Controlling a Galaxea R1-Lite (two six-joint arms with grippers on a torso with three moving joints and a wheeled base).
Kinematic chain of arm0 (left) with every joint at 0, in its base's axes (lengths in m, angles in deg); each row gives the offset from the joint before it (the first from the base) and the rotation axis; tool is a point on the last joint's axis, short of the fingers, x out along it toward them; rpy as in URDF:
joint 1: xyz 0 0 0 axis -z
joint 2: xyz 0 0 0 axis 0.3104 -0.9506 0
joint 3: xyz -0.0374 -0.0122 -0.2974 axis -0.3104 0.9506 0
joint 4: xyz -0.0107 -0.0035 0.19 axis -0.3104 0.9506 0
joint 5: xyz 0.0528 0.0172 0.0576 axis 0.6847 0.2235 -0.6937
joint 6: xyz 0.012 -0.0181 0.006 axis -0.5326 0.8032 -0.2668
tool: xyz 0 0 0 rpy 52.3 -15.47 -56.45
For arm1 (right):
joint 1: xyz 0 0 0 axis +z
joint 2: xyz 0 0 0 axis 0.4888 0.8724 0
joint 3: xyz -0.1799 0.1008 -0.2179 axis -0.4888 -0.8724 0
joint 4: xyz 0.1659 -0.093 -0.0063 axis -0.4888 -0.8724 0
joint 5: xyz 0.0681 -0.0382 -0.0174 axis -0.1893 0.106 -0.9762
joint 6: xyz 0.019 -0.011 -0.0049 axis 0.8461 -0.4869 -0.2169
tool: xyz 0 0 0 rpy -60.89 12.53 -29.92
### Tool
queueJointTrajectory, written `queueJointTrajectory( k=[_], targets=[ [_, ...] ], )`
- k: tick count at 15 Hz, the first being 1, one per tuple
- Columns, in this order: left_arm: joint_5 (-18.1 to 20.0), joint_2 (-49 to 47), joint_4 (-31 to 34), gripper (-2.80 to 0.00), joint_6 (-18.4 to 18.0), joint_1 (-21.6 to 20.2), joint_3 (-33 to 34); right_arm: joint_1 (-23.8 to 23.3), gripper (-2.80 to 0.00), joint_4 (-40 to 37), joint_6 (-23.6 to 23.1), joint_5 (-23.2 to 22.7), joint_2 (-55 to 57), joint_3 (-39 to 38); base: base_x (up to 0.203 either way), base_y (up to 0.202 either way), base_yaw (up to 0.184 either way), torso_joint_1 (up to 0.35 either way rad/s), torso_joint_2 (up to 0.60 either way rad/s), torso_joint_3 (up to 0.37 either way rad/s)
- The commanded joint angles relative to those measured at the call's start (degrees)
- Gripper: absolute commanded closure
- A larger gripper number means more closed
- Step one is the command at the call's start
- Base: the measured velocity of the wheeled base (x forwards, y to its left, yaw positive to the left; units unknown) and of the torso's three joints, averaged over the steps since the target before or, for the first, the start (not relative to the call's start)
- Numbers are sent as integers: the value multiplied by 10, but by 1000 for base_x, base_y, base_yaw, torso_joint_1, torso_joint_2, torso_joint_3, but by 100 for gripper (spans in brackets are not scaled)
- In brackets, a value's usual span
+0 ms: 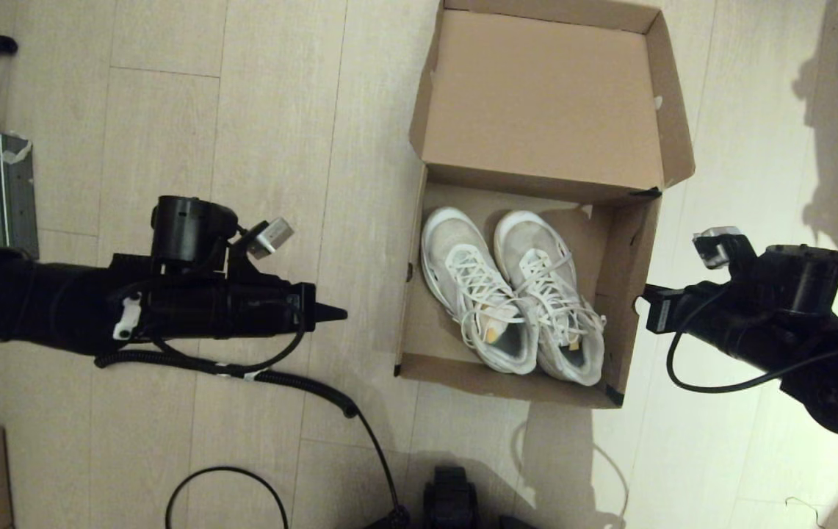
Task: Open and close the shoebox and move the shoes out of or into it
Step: Put the shoes out of the shoe box
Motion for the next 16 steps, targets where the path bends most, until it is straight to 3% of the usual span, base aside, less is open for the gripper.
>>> queueJointTrajectory(
  k=[1,3,5,8,9,11,14,16],
  targets=[
    [1,43,-1,0,0,-17,23,-15,0,5,-1,2,-39,-12,0,0,0,0,0,0],
    [1,101,-1,0,-1,-55,71,-26,0,-19,-2,17,-119,-27,0,0,0,0,0,0],
    [1,153,-2,0,-2,-116,115,-16,0,-140,4,56,-181,-16,0,0,0,0,0,0],
    [1,198,-2,0,-13,-198,148,65,0,-347,66,72,-217,42,0,0,0,0,0,0],
    [1,199,-2,0,-24,-215,150,93,0,-377,76,69,-217,47,0,0,0,0,0,0],
    [1,186,-15,0,-30,-229,151,135,0,-389,80,68,-206,41,0,0,0,0,0,0],
    [0,141,-88,0,-32,-240,168,150,0,-383,81,71,-171,24,0,0,0,0,0,0],
    [-11,108,-149,0,-33,-254,172,174,0,-331,81,76,-143,15,0,0,0,0,0,0]
  ],
)
